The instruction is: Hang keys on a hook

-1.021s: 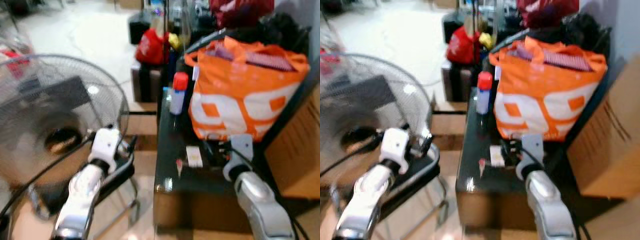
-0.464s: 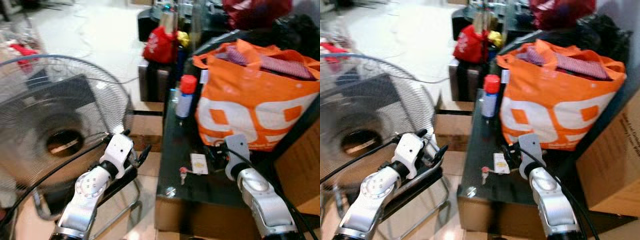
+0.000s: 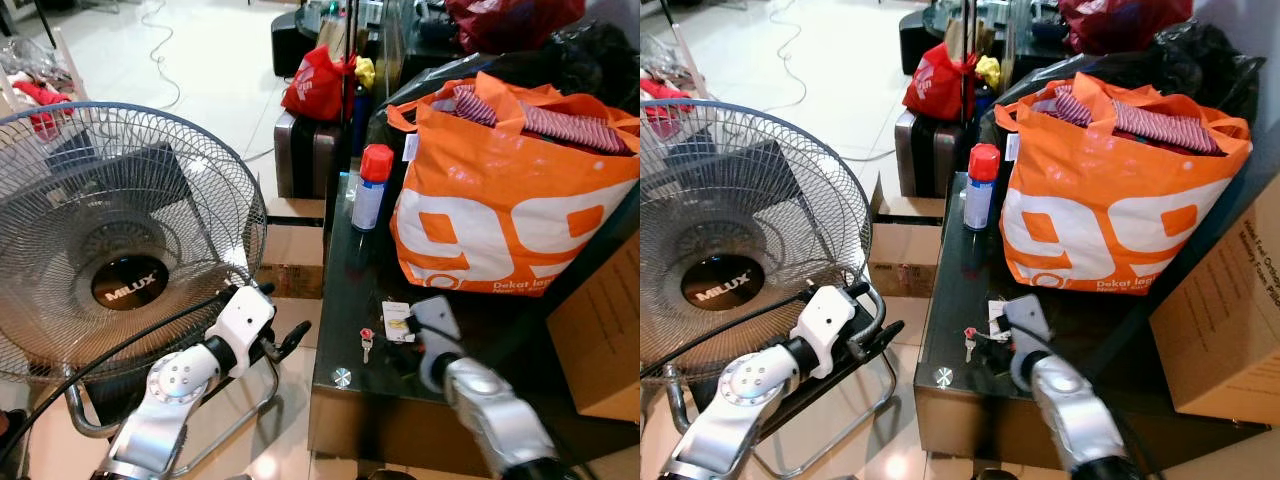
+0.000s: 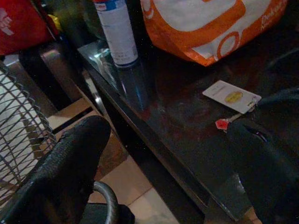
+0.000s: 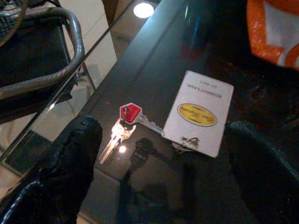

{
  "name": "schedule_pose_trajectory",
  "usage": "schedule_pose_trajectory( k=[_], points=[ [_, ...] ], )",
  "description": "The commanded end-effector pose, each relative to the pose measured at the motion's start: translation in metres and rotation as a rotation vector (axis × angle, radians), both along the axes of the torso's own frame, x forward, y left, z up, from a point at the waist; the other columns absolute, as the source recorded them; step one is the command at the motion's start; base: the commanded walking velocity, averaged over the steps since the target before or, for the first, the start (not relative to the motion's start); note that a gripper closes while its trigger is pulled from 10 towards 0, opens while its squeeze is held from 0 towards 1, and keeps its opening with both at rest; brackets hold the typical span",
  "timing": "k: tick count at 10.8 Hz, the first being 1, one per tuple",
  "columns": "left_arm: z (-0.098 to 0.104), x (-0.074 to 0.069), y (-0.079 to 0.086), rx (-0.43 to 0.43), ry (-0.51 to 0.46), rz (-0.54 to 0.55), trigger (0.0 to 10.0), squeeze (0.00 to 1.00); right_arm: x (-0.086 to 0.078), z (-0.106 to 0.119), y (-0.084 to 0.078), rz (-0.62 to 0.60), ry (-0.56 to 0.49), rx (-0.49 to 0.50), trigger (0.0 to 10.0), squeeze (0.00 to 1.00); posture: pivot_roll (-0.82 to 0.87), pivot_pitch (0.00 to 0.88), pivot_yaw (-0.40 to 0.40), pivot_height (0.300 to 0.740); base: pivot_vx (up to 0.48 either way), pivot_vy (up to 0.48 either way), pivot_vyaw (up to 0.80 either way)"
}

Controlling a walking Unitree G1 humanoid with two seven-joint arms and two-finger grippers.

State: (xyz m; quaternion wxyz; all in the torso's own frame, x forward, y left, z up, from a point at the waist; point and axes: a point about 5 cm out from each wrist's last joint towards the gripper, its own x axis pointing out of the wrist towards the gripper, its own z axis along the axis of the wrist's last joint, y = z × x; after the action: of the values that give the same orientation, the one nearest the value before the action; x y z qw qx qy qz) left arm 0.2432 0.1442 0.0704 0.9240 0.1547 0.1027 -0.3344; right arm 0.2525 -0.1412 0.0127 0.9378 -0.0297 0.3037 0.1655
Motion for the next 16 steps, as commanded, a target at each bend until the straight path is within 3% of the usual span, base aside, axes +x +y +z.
schedule_pose_trajectory(
  k=[1, 2, 3, 4, 5, 6, 8, 9, 16],
  points=[
    [0.001, 0.0, 0.001, 0.004, 0.009, -0.009, 10.0, 0.0, 0.005, 0.002, -0.002, -0.029, -0.021, 0.0, 10.0, 1.0, -0.12, 0.084, -0.011, 0.74, 0.0, 0.0, 0.0],
    [0.001, 0.0, 0.004, 0.014, 0.02, -0.015, 10.0, 0.0, 0.009, -0.001, 0.004, -0.045, -0.004, -0.005, 10.0, 1.0, -0.12, 0.099, -0.007, 0.74, 0.0, 0.0, 0.0],
    [0.0, -0.001, 0.006, 0.014, 0.026, -0.016, 10.0, 0.0, 0.012, -0.002, 0.008, -0.067, 0.005, -0.002, 10.0, 0.83, -0.12, 0.109, -0.003, 0.74, 0.0, 0.0, 0.0],
    [0.0, -0.002, 0.005, 0.014, 0.031, -0.019, 10.0, 0.0, 0.016, -0.009, 0.005, -0.152, 0.033, -0.048, 10.0, 0.0, -0.12, 0.12, -0.002, 0.74, 0.0, 0.0, 0.0],
    [0.0, -0.002, 0.005, 0.014, 0.033, -0.021, 10.0, 0.0, 0.018, -0.012, 0.001, -0.193, 0.05, -0.05, 10.0, 0.0, -0.12, 0.122, -0.002, 0.74, 0.0, 0.0, 0.0],
    [0.0, -0.002, 0.005, 0.014, 0.034, -0.024, 10.0, 0.0, 0.022, -0.015, -0.003, -0.254, 0.055, -0.069, 3.9, 0.0, -0.12, 0.13, -0.006, 0.74, 0.0, 0.0, 0.0],
    [0.001, -0.003, 0.005, 0.014, 0.036, -0.024, 10.0, 0.0, 0.026, -0.014, -0.007, -0.297, 0.049, -0.109, 0.0, 0.0, -0.11, 0.13, -0.01, 0.74, 0.0, 0.0, 0.0],
    [0.001, -0.004, 0.005, 0.014, 0.039, -0.026, 10.0, 0.0, 0.027, -0.014, -0.009, -0.302, 0.049, -0.144, 0.0, 0.0, -0.11, 0.129, -0.011, 0.74, 0.0, 0.0, 0.0],
    [-0.001, -0.004, 0.001, 0.011, 0.049, -0.047, 10.0, 0.0, 0.012, -0.026, -0.007, -0.237, 0.183, -0.09, 0.0, 0.0, -0.13, 0.119, -0.014, 0.74, 0.0, 0.0, 0.0]
  ],
)
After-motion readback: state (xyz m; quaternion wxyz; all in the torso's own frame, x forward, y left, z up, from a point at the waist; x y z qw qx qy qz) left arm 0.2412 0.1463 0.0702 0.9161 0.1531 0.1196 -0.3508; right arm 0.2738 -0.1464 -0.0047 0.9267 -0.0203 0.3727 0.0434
